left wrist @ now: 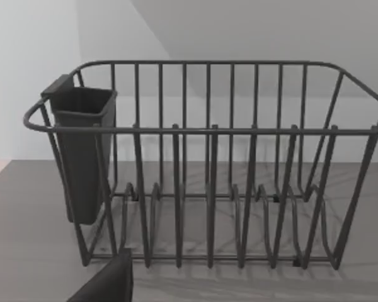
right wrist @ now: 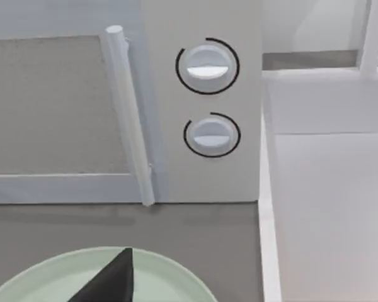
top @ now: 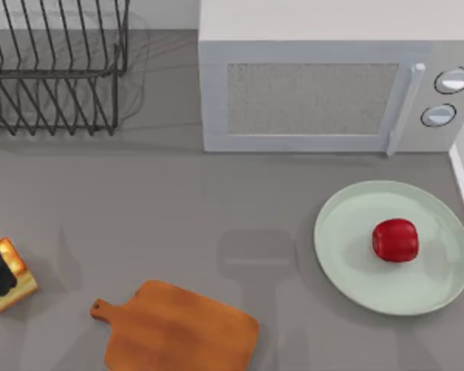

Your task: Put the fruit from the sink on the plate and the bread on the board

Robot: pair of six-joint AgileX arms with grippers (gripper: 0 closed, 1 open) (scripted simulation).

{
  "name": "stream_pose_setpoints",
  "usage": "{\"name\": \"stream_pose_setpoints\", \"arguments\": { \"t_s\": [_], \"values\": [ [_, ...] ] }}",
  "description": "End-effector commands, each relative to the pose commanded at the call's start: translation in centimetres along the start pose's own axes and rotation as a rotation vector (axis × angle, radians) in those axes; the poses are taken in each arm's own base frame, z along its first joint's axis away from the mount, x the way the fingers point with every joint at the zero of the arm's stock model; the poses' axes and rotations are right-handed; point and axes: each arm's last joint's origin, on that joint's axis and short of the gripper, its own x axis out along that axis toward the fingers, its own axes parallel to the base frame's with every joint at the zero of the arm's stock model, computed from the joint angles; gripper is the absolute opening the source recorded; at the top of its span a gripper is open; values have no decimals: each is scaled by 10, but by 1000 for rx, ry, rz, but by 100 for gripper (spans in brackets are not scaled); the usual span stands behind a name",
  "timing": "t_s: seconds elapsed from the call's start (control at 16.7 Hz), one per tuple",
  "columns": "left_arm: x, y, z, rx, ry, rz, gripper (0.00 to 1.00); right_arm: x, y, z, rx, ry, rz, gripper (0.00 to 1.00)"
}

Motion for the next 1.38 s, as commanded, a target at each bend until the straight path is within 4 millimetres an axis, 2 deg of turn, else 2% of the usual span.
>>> {"name": "stream_pose_setpoints", "arguments": {
  "t_s": [0.18,0.36,0.9,1.14,1.38],
  "values": [
    [0,0,0,0,0,0,100,-1,-8,-31,-39,-174,-36,100],
    [0,0,0,0,0,0,100,2,-13,-48,-67,-270,-64,100],
    [0,0,5,25,30,0,100,3,-13,-51,-73,-288,-69,100],
    [7,0,26,154,208,-17,100,3,-13,-51,-73,-288,-69,100],
    [34,0,44,334,544,-98,100,3,-13,-51,-73,-288,-69,100]
  ]
}}
